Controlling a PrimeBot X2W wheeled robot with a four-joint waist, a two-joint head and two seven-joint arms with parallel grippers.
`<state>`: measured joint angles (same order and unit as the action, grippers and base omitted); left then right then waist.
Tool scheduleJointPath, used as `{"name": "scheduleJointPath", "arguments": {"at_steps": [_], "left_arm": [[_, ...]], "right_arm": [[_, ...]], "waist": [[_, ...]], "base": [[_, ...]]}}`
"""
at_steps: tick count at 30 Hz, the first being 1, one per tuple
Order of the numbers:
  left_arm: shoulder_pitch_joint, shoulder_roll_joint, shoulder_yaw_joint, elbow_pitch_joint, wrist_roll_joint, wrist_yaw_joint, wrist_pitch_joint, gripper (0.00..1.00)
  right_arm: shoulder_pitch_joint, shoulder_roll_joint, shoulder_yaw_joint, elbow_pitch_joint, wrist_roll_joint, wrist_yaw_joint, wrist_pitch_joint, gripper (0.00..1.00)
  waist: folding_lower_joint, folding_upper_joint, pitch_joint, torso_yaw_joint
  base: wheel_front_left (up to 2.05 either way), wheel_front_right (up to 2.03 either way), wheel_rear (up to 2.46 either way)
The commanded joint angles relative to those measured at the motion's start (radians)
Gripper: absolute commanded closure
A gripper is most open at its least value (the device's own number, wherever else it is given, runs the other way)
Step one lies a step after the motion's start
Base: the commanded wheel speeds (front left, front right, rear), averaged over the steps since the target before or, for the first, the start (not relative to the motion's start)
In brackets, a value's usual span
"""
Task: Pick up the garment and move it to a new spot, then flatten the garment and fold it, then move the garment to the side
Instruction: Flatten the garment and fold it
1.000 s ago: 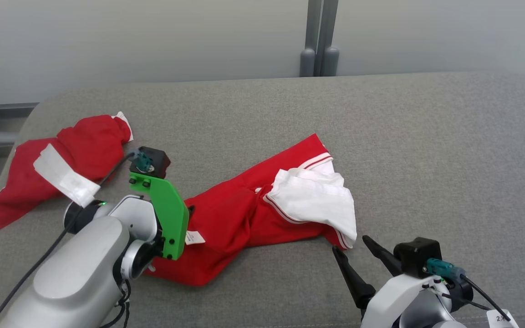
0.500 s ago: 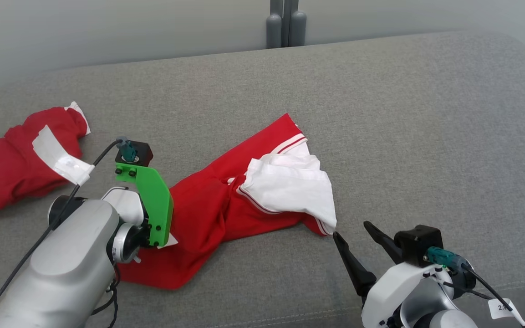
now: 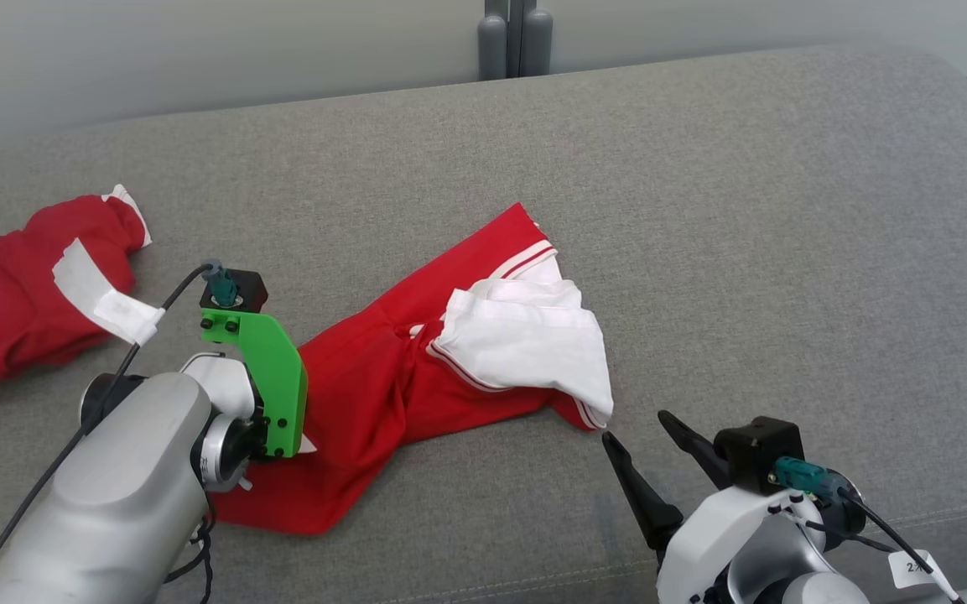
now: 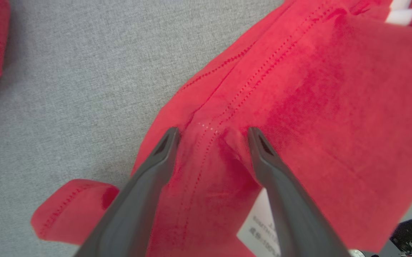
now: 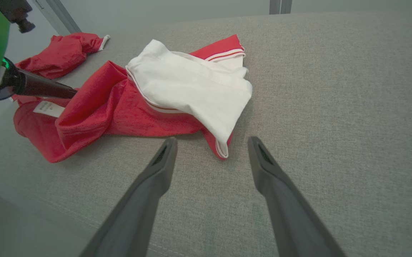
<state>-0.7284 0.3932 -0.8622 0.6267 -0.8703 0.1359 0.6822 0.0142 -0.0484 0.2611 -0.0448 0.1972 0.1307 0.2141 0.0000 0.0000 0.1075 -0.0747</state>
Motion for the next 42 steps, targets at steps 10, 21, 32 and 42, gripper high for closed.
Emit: {"name": "scheduleJointPath", "arguments": {"at_steps": [10,21,32,42], "left_arm": [[-0.038,-0.020,0.012,0.030,-0.005,-0.029,-0.055,1.00],[-0.134,-0.081,0.108,-0.001,0.035,-0.047,-0.420,1.00],[-0.228,-0.163,0.235,-0.042,0.035,-0.086,-0.844,1.00],[-0.061,-0.094,0.231,0.006,0.005,-0.072,-0.818,1.00]], "right_arm": [[-0.017,-0.004,-0.017,0.000,-0.004,0.000,-0.003,0.00],[-0.012,-0.004,-0.009,0.023,0.014,0.000,-0.011,0.00],[0.007,-0.004,-0.009,0.036,0.026,0.000,-0.018,0.00],[0.027,-0.004,-0.032,0.030,0.025,0.000,-0.015,0.00]], "waist": [[0.0000,0.0000,0.014,0.012],[0.0000,0.0000,-0.032,0.053],[0.0000,0.0000,-0.073,0.066],[0.0000,0.0000,-0.070,0.118]], "base": [[0.00,0.00,0.00],[0.00,0.00,0.00],[0.00,0.00,0.00],[0.00,0.00,0.00]]}}
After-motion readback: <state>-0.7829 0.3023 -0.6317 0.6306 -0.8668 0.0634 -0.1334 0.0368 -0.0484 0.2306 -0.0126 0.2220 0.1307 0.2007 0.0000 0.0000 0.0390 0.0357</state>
